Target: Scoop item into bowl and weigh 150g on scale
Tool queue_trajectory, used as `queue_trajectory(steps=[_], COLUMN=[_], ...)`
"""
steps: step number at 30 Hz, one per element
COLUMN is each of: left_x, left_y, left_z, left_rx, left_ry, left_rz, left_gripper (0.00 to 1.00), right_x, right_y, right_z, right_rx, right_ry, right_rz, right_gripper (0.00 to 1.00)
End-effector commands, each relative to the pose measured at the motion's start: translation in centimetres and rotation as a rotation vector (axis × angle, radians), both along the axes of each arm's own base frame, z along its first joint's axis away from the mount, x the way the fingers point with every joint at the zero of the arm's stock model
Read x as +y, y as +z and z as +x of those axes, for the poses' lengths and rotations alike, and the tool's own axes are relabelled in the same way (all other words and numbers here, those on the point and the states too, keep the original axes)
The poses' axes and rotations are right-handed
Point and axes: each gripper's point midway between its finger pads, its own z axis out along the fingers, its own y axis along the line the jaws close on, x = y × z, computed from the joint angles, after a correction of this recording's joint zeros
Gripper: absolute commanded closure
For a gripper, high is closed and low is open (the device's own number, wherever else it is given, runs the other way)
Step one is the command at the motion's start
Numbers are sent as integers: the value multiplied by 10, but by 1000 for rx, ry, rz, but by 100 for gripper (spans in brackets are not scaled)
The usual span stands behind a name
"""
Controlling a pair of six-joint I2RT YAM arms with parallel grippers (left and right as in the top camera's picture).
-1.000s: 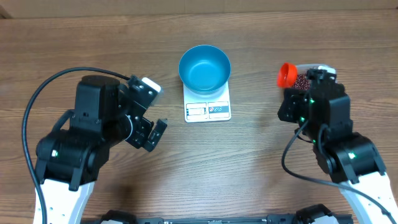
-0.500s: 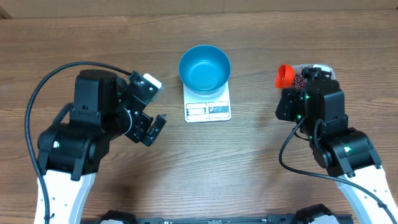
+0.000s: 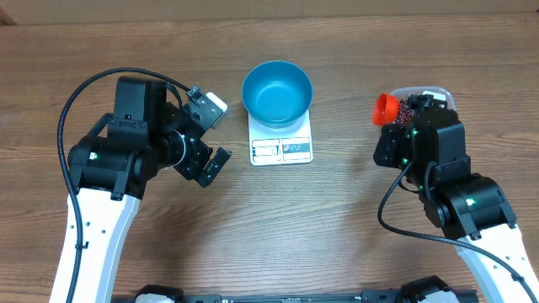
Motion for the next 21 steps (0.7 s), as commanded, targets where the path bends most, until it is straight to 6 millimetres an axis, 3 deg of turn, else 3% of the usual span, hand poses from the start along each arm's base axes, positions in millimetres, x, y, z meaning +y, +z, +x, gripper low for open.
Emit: queue_trajectory(steps=[1,21], left_x=[-2,1], left_y=[6,5], left_z=[3,4], left_rx=[-18,-19], left_ry=[-21,-6], left_rz=[-12,5], left_gripper=[0,0], right_x=[-1,0], right_y=[18,18], right_z=[2,2], right_rx=[-49,-46], right_ry=[-4,2], right_rz=[11,15], right_gripper=[96,96])
